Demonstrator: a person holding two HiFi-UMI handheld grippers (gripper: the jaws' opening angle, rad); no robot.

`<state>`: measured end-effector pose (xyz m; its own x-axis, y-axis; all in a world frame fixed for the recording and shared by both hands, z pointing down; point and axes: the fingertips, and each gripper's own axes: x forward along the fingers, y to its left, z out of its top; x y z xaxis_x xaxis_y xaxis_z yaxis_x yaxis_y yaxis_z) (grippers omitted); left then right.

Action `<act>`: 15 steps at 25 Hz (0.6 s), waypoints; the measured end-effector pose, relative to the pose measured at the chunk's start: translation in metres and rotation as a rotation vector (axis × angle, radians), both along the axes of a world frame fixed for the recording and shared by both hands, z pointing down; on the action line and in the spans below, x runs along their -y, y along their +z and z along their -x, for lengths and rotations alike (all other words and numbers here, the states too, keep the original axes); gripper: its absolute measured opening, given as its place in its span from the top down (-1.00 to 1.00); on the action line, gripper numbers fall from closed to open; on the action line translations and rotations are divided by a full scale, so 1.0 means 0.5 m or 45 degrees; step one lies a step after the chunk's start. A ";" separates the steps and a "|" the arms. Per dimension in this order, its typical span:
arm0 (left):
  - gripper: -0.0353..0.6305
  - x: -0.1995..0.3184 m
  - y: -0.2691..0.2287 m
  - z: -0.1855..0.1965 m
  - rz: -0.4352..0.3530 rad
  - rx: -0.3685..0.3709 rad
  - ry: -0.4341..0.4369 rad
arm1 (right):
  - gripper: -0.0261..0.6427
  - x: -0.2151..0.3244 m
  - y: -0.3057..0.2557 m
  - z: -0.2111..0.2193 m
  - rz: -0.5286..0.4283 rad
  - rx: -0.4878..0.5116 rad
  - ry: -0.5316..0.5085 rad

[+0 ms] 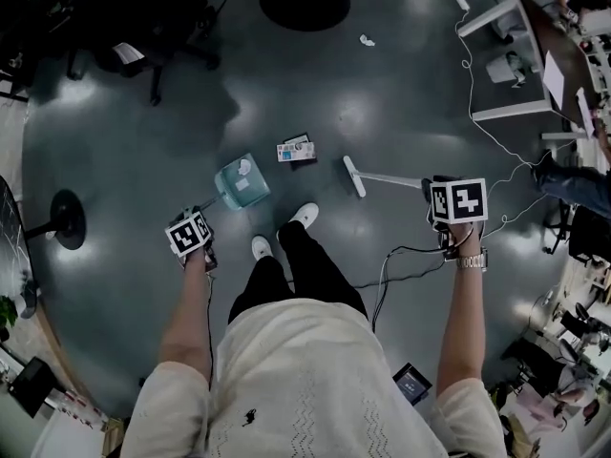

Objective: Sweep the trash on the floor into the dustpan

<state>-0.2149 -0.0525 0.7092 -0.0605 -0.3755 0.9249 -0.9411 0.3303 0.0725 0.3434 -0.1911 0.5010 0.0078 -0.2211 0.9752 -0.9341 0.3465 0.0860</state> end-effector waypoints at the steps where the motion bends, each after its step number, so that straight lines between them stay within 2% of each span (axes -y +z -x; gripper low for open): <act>1: 0.61 0.018 0.000 -0.013 0.002 0.009 -0.005 | 0.58 0.024 -0.003 -0.020 -0.010 0.006 0.005; 4: 0.61 0.061 -0.003 -0.044 0.008 0.032 0.031 | 0.58 0.065 -0.010 -0.045 -0.039 0.017 0.004; 8: 0.61 0.134 0.010 -0.089 0.019 0.049 0.115 | 0.58 0.087 0.030 -0.036 -0.030 0.012 -0.057; 12: 0.61 0.185 0.026 -0.110 0.052 0.050 0.139 | 0.58 0.037 0.111 0.030 0.037 -0.015 -0.230; 15: 0.61 0.213 0.028 -0.106 0.070 0.053 0.128 | 0.57 -0.038 0.151 0.103 0.129 0.037 -0.305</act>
